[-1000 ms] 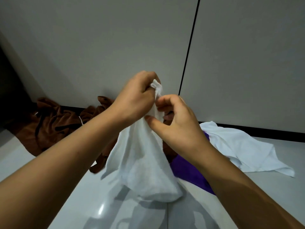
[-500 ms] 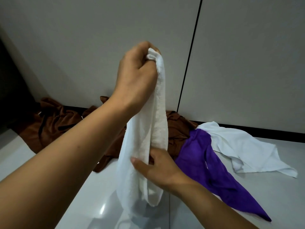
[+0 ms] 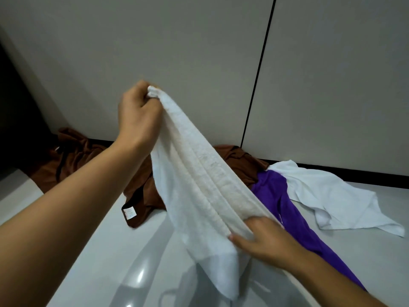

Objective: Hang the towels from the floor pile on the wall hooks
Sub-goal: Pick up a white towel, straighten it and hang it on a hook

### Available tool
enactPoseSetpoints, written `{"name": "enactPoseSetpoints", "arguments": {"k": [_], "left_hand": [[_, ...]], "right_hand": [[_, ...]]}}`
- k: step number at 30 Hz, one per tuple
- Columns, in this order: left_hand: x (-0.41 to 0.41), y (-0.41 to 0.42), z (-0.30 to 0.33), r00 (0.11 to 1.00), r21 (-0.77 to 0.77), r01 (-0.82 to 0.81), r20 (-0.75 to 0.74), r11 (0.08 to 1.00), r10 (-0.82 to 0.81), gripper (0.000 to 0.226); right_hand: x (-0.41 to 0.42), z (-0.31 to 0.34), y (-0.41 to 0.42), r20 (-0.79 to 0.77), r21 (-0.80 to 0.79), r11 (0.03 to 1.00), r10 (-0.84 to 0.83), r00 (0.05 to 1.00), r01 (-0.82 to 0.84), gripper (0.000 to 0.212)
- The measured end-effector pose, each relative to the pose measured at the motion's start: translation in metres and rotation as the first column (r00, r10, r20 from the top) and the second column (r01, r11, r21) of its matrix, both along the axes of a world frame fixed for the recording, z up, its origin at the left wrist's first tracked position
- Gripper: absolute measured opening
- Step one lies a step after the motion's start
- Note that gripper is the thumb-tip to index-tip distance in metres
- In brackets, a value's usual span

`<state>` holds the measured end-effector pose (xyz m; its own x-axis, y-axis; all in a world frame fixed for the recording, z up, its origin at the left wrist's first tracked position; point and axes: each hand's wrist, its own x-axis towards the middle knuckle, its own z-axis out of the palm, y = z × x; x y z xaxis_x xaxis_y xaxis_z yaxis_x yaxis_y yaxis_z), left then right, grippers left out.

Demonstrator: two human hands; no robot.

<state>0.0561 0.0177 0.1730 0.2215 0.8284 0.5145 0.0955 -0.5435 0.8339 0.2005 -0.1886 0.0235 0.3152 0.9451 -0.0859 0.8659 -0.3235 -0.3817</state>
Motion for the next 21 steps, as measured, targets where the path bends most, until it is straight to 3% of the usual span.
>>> {"name": "enactPoseSetpoints", "arguments": {"k": [3, 6, 9, 14, 18, 21], "left_hand": [[-0.013, 0.014, -0.024, 0.997, -0.112, -0.073, -0.041, 0.991, 0.069, 0.021], [-0.020, 0.020, -0.038, 0.993, -0.211, -0.119, -0.025, 0.970, 0.116, 0.028], [-0.020, 0.023, -0.035, 0.989, -0.255, -0.138, 0.020, 0.957, 0.148, 0.027], [-0.022, 0.027, -0.030, 0.976, -0.309, -0.177, 0.070, 0.934, 0.208, 0.028], [-0.022, 0.024, -0.032, 0.980, -0.323, -0.147, 0.078, 0.935, 0.182, 0.027], [-0.017, 0.020, -0.025, 0.981, -0.283, -0.128, 0.107, 0.950, 0.164, 0.029]], "right_hand": [[0.024, 0.019, -0.009, 0.093, 0.094, 0.994, -0.065, 0.994, 0.056, 0.043], [0.047, 0.052, -0.008, 0.129, 0.324, 0.940, -0.154, 0.980, 0.105, 0.048], [0.065, 0.082, -0.008, 0.404, 0.484, 0.874, -0.187, 0.896, -0.036, 0.059], [0.071, 0.110, -0.012, 0.616, 0.549, 0.793, -0.171, 0.769, -0.263, 0.055], [0.062, 0.121, -0.013, 0.564, 0.674, 0.712, -0.320, 0.761, -0.200, 0.036], [0.053, 0.130, -0.008, 0.283, 0.755, 0.649, -0.457, 0.843, 0.099, 0.042]]}}
